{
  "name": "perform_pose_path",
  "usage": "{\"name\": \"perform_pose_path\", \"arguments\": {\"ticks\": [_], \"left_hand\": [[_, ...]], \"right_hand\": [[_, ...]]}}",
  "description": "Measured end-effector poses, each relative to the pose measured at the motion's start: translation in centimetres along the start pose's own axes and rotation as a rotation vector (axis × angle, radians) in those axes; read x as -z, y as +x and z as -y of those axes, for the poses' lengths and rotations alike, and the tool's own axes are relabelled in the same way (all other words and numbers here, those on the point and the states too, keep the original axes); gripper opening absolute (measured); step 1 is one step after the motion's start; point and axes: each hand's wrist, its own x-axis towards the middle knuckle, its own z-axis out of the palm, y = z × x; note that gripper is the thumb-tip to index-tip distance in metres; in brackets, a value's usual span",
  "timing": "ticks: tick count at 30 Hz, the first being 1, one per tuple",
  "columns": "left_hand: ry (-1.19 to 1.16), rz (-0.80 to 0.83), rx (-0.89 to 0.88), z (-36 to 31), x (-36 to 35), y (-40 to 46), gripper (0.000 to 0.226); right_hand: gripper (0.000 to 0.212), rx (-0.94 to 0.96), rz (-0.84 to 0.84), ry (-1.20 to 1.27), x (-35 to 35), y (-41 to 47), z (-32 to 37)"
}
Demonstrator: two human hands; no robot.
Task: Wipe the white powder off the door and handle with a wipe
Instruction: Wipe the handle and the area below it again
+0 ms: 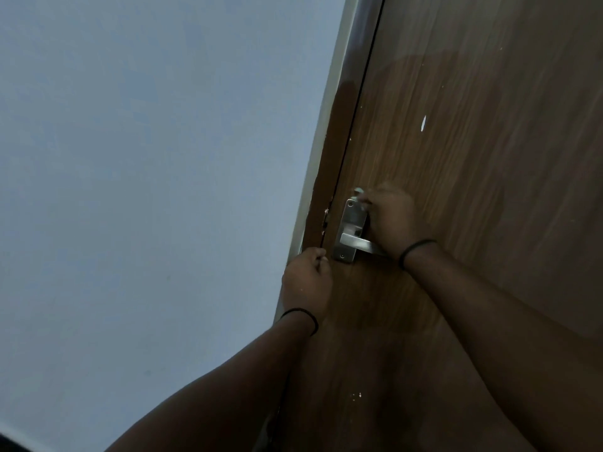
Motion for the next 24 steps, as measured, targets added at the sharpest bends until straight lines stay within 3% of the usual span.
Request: {"name": "perform_pose_path", "arguments": {"ticks": [4,8,10,13,17,22,24], "left_hand": [[-0.033,0.018,0.023,-1.5,0.3,0.2,0.026],[-0.154,0.026,0.104,-3.1,0.4,0.7,0.029],[-0.198,0.023,0.156,-3.3,0.4,1.1,0.029],[-0.213,0.001,0.204,-3.2,0.2,1.8,0.027],[-0.263,0.035,0.232,-3.1,0.0,2.1,0.029],[-0.577,0.107,0.406,-3.2,-0.4,2.2,0.033],[-0.645,0.090,0.416,-3.6,-0.8,1.7,0.033]], "right_hand": [[0.026,-0.323,0.219,0.145,-0.5,-1.6,-0.1],[0.017,-0.408,0.098,0.268,0.7,-1.1,0.6],[0.012,-0.342,0.064,0.236,1.0,-1.0,1.6],[0.023,-0.100,0.252,0.037,0.2,-1.2,2.7],[0.034,-0.043,0.402,-0.115,0.2,-0.9,3.2],[0.039,0.139,0.575,-0.161,1.6,-0.5,4.2],[0.041,0.207,0.564,-0.173,2.3,-0.9,4.2]]}}
